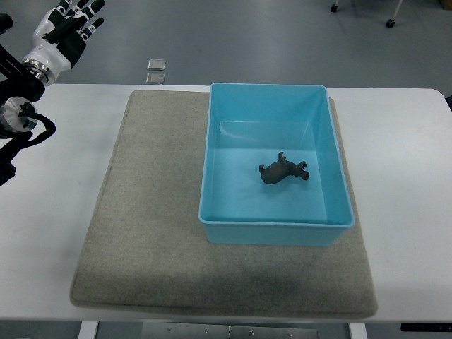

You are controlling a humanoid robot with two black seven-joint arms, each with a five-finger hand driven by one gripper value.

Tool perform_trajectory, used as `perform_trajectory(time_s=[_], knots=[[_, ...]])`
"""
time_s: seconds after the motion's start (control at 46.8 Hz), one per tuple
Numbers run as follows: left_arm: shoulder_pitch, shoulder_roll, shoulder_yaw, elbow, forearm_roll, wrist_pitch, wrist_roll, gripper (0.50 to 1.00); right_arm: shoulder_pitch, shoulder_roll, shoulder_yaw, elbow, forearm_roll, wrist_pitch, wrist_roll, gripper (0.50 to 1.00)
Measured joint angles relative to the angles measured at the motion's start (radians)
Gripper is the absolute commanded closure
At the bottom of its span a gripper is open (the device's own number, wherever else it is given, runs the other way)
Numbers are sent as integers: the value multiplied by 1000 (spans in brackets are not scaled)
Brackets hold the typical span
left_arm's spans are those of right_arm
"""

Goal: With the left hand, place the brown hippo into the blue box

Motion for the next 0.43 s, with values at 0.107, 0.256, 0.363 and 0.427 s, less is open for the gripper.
perform_trajectory(time_s=[0.107, 0.256, 0.363, 0.427], knots=[[0, 0, 0, 0, 0, 0, 0, 504, 0, 0, 0, 0, 0, 0, 0, 564], [1, -7, 0, 1, 1, 1, 0, 504, 0, 0, 0, 0, 0, 0, 0, 564], [1, -9, 1, 1, 0, 5, 0, 504, 0, 0, 1, 0, 0, 0, 0, 564], [3, -9, 1, 1, 0, 5, 0, 504, 0, 0, 2, 0, 0, 0, 0, 564]])
